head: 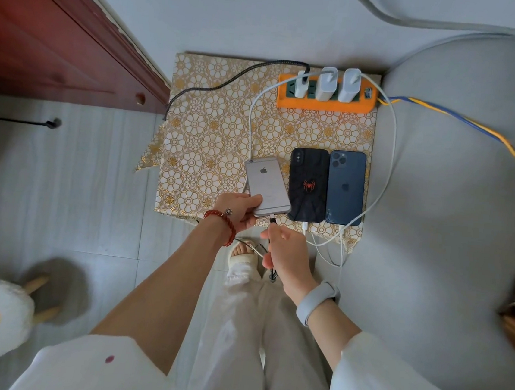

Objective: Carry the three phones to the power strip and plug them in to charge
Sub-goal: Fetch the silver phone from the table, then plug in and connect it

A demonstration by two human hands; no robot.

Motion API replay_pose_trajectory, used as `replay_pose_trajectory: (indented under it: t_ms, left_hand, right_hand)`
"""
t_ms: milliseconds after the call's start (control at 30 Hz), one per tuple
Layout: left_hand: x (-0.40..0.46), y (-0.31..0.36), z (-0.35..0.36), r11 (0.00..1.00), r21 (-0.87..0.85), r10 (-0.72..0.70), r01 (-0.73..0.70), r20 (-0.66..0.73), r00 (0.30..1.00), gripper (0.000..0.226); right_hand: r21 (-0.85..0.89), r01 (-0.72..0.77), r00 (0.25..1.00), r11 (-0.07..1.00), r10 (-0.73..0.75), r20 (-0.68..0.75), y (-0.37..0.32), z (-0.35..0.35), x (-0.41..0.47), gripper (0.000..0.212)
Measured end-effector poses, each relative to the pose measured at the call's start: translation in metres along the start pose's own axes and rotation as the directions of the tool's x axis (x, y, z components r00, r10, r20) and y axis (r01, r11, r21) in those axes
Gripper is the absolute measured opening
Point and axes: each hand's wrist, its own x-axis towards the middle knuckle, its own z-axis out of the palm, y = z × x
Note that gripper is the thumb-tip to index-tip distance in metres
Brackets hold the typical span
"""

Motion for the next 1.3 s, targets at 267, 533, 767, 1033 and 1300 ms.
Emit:
replay_pose_trajectory:
  t_ms: [267, 533, 767, 1033, 1300]
  left_hand:
    - [-0.002, 0.002, 0.000, 1.000, -0.013, -0.005, 0.005, 0.006, 1.000, 0.019]
    - [-0.001, 0.004, 0.001, 1.000, -0.014, -0.014, 0.014, 0.017, 1.000, 0.018]
    - [0.000, 0.000, -0.001, 0.989, 0.143, 0.034, -0.037, 0.024, 0.999, 0.022]
    - [0.003, -0.008, -0.007, 0.949, 0.309, 0.059, -0.059, 0.010, 0.998, 0.009]
    - [0.013, -0.008, 0.005, 0.901, 0.409, 0.193, -0.146, -0.074, 0.979, 0.023]
  right_hand:
    - [0.031, -0.007, 1.000, 0.999, 0.008, -0.013, -0.001, -0.002, -0.002, 0.032]
    - [0.024, 0.017, 1.000, 1.000, -0.017, -0.021, -0.005, -0.004, 0.002, 0.032]
    - [0.036, -0.023, 0.999, 0.999, 0.024, -0.041, -0.003, 0.004, 0.006, 0.035]
    - [-0.015, -0.074, 0.996, 0.997, 0.073, -0.042, 0.011, 0.012, 0.008, 0.038]
    - [-0.417, 0.082, 0.997, 0.905, -0.073, 0.037, 0.005, -0.010, 0.034, 0.033]
